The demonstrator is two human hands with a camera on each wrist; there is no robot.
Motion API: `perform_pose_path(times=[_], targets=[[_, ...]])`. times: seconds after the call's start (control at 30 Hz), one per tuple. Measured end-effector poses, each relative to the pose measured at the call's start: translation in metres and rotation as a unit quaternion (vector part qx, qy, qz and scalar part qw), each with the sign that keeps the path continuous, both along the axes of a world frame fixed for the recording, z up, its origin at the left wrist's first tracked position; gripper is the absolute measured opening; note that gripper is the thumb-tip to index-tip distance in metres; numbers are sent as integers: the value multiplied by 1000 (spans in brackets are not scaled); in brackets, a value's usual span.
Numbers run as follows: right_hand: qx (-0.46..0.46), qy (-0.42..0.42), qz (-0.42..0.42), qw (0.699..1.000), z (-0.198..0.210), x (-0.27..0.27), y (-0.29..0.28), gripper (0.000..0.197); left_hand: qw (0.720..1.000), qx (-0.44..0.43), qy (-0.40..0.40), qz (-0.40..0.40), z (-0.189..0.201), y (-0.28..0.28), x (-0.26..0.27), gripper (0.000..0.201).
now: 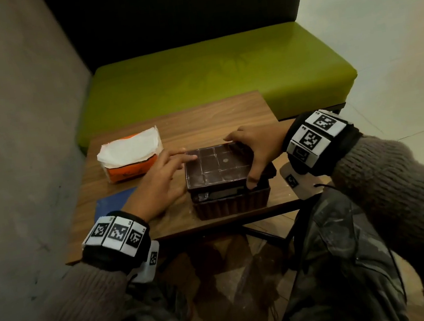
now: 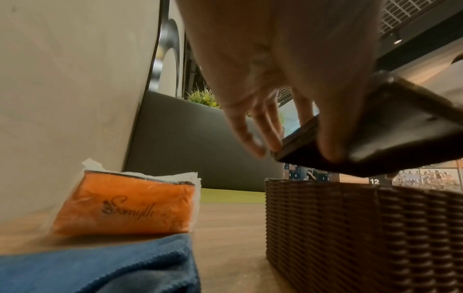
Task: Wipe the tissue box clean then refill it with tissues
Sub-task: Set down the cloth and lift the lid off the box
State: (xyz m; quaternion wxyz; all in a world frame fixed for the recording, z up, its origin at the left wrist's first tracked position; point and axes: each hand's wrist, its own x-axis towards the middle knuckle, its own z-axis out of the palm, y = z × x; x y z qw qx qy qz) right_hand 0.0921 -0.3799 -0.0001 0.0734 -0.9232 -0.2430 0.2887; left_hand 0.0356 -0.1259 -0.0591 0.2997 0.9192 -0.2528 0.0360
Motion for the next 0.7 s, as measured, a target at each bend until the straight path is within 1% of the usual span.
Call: perform_pose_path(times=[0.03, 0.07, 0.13, 0.17, 0.23, 0.27, 0.3, 0.33, 0.37, 0.43, 0.47, 0.5, 0.53, 0.57, 0.63, 0.7], targets=[[23, -6, -7, 1000, 3, -2, -1, 116, 999, -15, -50, 4, 2, 2, -1, 50], [50, -9, -18, 999, 6, -6, -3, 117, 995, -32, -89, 11, 6, 3, -2, 45], [106, -22, -44, 993, 10, -17, -5, 120, 986, -60, -150, 30, 13, 5, -2, 38], [137, -41, -63, 988, 9, -25, -7, 121, 981, -67, -176, 42, 18, 7, -2, 33], [194, -106, -121, 968, 4, -44, -10, 120, 972, -77, -206, 79, 23, 19, 4, 26], [210, -142, -146, 956, -2, -56, -11, 117, 970, -92, -202, 103, 25, 26, 7, 26], [212, -175, -159, 948, -12, -68, -10, 110, 966, -113, -189, 134, 27, 33, 11, 28], [205, -197, -158, 946, -23, -78, -8, 101, 961, -135, -171, 172, 28, 40, 15, 32], [193, -201, -148, 949, -36, -88, -4, 90, 953, -162, -148, 208, 30, 45, 18, 30], [164, -182, -115, 963, -62, -103, 5, 66, 930, -233, -101, 267, 36, 49, 25, 18], [153, -179, -105, 966, -74, -108, 10, 54, 918, -258, -82, 288, 39, 49, 30, 8], [153, -184, -107, 965, -84, -112, 14, 43, 911, -269, -64, 306, 42, 46, 36, 5], [166, -201, -119, 958, -92, -114, 18, 32, 906, -275, -41, 319, 42, 42, 42, 10], [188, -230, -136, 945, -98, -116, 20, 24, 902, -283, -8, 324, 39, 38, 49, 14], [222, -280, -172, 918, -104, -115, 19, 18, 893, -298, 72, 329, 29, 26, 62, 17], [232, -277, -191, 913, -106, -113, 16, 19, 888, -293, 134, 328, 12, 12, 72, 18]])
